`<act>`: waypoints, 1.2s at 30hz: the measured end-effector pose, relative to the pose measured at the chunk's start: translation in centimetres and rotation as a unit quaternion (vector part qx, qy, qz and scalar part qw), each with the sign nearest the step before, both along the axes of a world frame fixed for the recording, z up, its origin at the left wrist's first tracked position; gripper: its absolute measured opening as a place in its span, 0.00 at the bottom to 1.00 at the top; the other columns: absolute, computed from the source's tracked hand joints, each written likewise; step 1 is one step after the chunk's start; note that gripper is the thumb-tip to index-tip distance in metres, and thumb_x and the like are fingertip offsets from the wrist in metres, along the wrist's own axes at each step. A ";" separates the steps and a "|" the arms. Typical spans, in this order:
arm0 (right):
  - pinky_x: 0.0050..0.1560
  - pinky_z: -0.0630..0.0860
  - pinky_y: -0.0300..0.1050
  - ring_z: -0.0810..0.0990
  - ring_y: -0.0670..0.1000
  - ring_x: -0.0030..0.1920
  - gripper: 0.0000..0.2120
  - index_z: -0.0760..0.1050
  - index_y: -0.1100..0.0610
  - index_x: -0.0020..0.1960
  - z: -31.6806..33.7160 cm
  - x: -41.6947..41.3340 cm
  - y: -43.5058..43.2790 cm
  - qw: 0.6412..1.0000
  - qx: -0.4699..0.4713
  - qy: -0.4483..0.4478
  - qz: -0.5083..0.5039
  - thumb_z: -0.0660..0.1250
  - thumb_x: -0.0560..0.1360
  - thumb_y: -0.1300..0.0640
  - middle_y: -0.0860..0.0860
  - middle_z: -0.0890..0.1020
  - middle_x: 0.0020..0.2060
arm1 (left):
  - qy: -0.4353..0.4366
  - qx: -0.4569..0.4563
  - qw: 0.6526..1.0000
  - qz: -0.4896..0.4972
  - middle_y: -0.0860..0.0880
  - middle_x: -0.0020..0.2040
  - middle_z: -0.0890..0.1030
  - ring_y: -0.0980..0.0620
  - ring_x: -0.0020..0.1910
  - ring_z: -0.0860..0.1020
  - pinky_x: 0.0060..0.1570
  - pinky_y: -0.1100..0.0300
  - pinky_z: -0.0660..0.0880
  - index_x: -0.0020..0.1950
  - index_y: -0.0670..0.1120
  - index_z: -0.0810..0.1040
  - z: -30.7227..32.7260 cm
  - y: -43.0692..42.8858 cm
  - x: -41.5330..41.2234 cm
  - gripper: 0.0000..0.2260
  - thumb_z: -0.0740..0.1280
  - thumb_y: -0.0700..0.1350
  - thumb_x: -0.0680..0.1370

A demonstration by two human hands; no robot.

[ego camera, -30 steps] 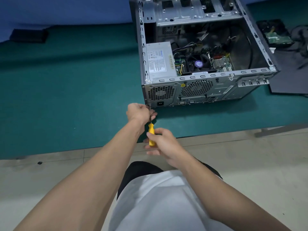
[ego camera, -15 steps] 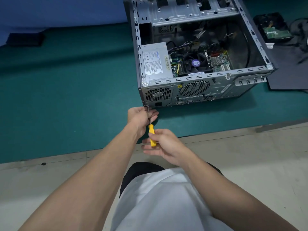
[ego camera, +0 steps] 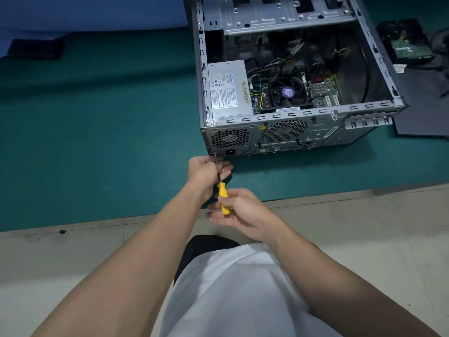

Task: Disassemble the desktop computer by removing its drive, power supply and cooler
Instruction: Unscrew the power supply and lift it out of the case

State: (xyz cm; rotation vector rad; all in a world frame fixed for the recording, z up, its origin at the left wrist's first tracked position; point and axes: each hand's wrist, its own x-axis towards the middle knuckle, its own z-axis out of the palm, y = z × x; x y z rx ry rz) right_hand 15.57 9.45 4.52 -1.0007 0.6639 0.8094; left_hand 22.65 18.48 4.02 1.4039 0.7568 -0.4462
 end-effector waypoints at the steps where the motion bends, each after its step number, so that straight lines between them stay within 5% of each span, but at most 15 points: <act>1: 0.41 0.82 0.48 0.83 0.60 0.44 0.12 0.68 0.67 0.63 0.1 0.0 -0.2 1.000 0.013 0.002 0.007 0.60 0.80 0.67 0.65 0.78 0.51 | 0.002 -0.028 1.000 0.003 0.38 0.46 0.81 0.46 0.42 0.83 0.40 0.62 0.82 0.52 0.33 0.74 0.1 0.1 0.0 0.09 0.57 0.25 0.78; 3: 0.41 0.82 0.46 0.84 0.59 0.41 0.08 0.70 0.66 0.57 0.2 0.1 -0.1 0.999 -0.035 -0.019 0.026 0.61 0.79 0.68 0.62 0.79 0.46 | 0.011 -0.025 1.000 0.011 0.37 0.46 0.81 0.44 0.42 0.83 0.41 0.60 0.82 0.53 0.33 0.75 0.3 0.2 -0.1 0.08 0.59 0.26 0.78; 7: 0.45 0.83 0.47 0.85 0.54 0.36 0.07 0.71 0.59 0.49 -0.2 -0.1 0.7 0.985 -0.160 -0.051 0.046 0.66 0.76 0.68 0.57 0.80 0.43 | 0.009 0.135 0.991 0.021 0.41 0.39 0.83 0.46 0.38 0.84 0.39 0.55 0.82 0.39 0.38 0.78 0.0 0.0 0.4 0.08 0.68 0.27 0.74; 10: 0.44 0.82 0.48 0.84 0.56 0.42 0.06 0.71 0.63 0.55 0.3 0.0 0.4 0.997 -0.062 -0.028 0.034 0.63 0.79 0.66 0.60 0.79 0.47 | 0.013 0.086 0.996 0.023 0.39 0.45 0.83 0.49 0.37 0.84 0.34 0.62 0.80 0.45 0.36 0.77 0.0 0.0 0.4 0.06 0.63 0.27 0.77; 13: 0.46 0.82 0.50 0.83 0.60 0.48 0.14 0.66 0.64 0.66 0.9 0.3 -0.3 1.000 0.019 0.010 0.020 0.58 0.80 0.68 0.63 0.78 0.54 | 0.012 -0.013 1.000 0.020 0.38 0.46 0.82 0.47 0.41 0.83 0.43 0.61 0.82 0.48 0.35 0.75 0.3 0.6 0.3 0.07 0.60 0.26 0.78; 19: 0.41 0.82 0.46 0.84 0.57 0.43 0.14 0.69 0.62 0.60 0.9 0.3 1.1 0.985 -0.164 -0.021 0.047 0.65 0.76 0.70 0.60 0.78 0.51 | 0.023 0.103 0.994 0.028 0.42 0.41 0.82 0.47 0.39 0.84 0.39 0.59 0.81 0.39 0.39 0.76 0.6 0.0 0.4 0.08 0.70 0.29 0.74; 22: 0.43 0.82 0.48 0.83 0.55 0.42 0.12 0.69 0.64 0.61 1.1 0.4 1.0 0.991 -0.129 0.001 0.038 0.64 0.78 0.67 0.60 0.78 0.51 | 0.034 0.074 0.995 0.052 0.42 0.41 0.82 0.50 0.37 0.83 0.35 0.63 0.80 0.41 0.39 0.76 0.7 -0.2 0.5 0.08 0.67 0.28 0.76; 27: 0.44 0.82 0.47 0.82 0.59 0.45 0.12 0.68 0.66 0.63 1.2 0.5 0.3 0.997 -0.059 0.006 0.052 0.58 0.80 0.69 0.64 0.77 0.52 | 0.030 -0.035 0.996 0.073 0.41 0.43 0.82 0.48 0.41 0.83 0.45 0.61 0.81 0.49 0.35 0.75 0.7 0.1 0.2 0.07 0.60 0.27 0.79; 32: 0.40 0.83 0.45 0.83 0.54 0.36 0.12 0.70 0.64 0.58 0.7 0.3 0.4 0.980 -0.186 -0.034 0.067 0.65 0.76 0.70 0.59 0.78 0.47 | 0.032 0.114 0.991 0.066 0.42 0.41 0.83 0.50 0.38 0.85 0.36 0.61 0.81 0.40 0.40 0.79 0.4 -0.6 0.3 0.06 0.70 0.30 0.75; 36: 0.44 0.82 0.47 0.82 0.56 0.41 0.07 0.70 0.64 0.58 0.6 0.3 -0.1 0.996 -0.075 -0.011 0.051 0.61 0.80 0.66 0.61 0.78 0.51 | 0.035 0.062 0.994 0.082 0.41 0.42 0.83 0.50 0.39 0.84 0.39 0.62 0.81 0.41 0.39 0.78 0.2 -0.8 0.4 0.08 0.65 0.29 0.78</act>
